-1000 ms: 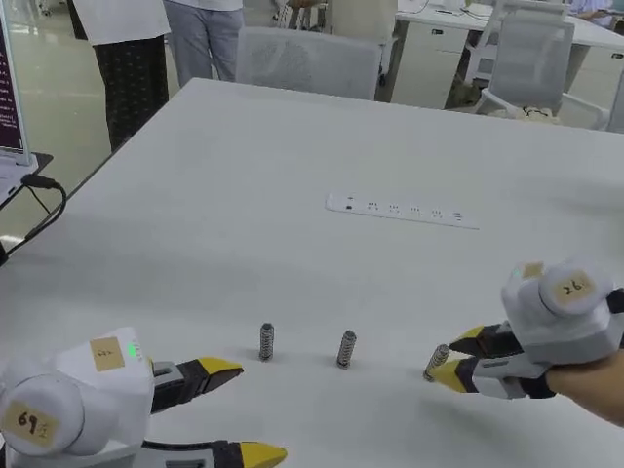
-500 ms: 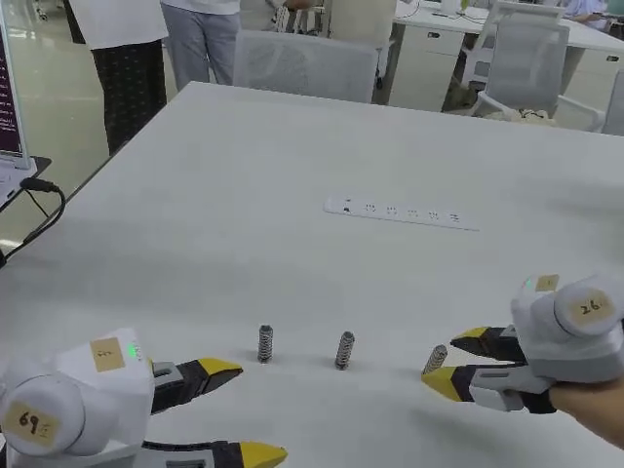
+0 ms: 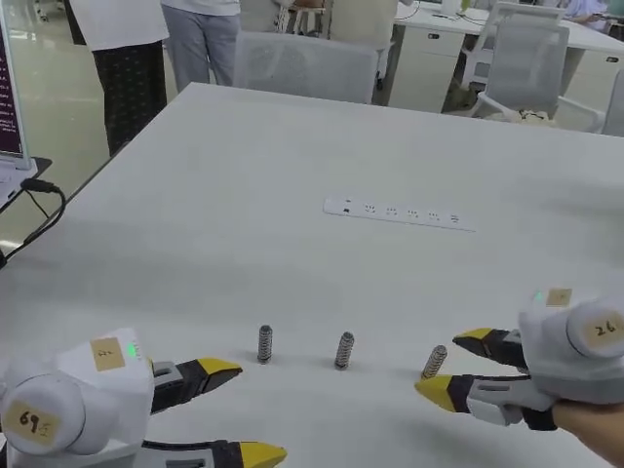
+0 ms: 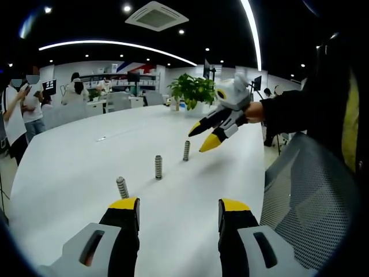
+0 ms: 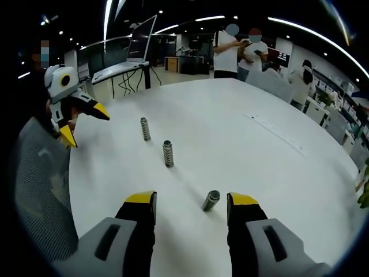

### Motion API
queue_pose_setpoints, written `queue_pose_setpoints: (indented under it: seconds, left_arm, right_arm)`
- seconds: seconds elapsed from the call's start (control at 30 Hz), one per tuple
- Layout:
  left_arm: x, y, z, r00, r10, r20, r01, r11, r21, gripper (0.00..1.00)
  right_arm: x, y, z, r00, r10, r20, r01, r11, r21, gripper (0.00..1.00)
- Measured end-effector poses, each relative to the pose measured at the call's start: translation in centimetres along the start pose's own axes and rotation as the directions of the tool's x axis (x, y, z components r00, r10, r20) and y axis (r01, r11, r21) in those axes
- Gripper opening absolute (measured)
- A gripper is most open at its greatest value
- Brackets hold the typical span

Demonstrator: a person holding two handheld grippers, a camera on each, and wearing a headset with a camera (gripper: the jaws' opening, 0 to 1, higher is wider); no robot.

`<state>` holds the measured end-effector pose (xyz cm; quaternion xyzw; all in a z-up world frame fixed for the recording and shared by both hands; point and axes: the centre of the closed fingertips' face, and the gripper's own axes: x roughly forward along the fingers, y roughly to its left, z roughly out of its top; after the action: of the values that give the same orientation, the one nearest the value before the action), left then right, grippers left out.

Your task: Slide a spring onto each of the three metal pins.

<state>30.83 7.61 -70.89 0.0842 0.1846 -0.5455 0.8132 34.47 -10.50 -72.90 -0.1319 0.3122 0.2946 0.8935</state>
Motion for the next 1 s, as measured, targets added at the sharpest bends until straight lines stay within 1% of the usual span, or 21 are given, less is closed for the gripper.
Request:
queue_pose_setpoints:
  seconds: [0.2,0.7,1.0]
  left_arm:
    - [0.0,0.0,0.0,1.0000,0.001,0.003,-0.001,1.000,0.001,0.50]
    - [-0.1,0.1,0.1,1.0000,0.005,0.005,-0.005,1.000,0.004,0.51]
    - [-0.1,0.1,0.1,1.0000,0.005,0.006,-0.005,1.000,0.005,0.51]
  right_arm:
    - [-0.2,0.2,0.0,0.9999,-0.004,0.016,0.004,1.000,0.010,0.51]
    - [-1.1,0.6,0.2,0.9990,-0.015,0.041,0.015,1.000,0.015,0.52]
    - [-1.7,0.9,-0.3,0.9989,-0.024,0.040,0.023,0.999,0.023,0.52]
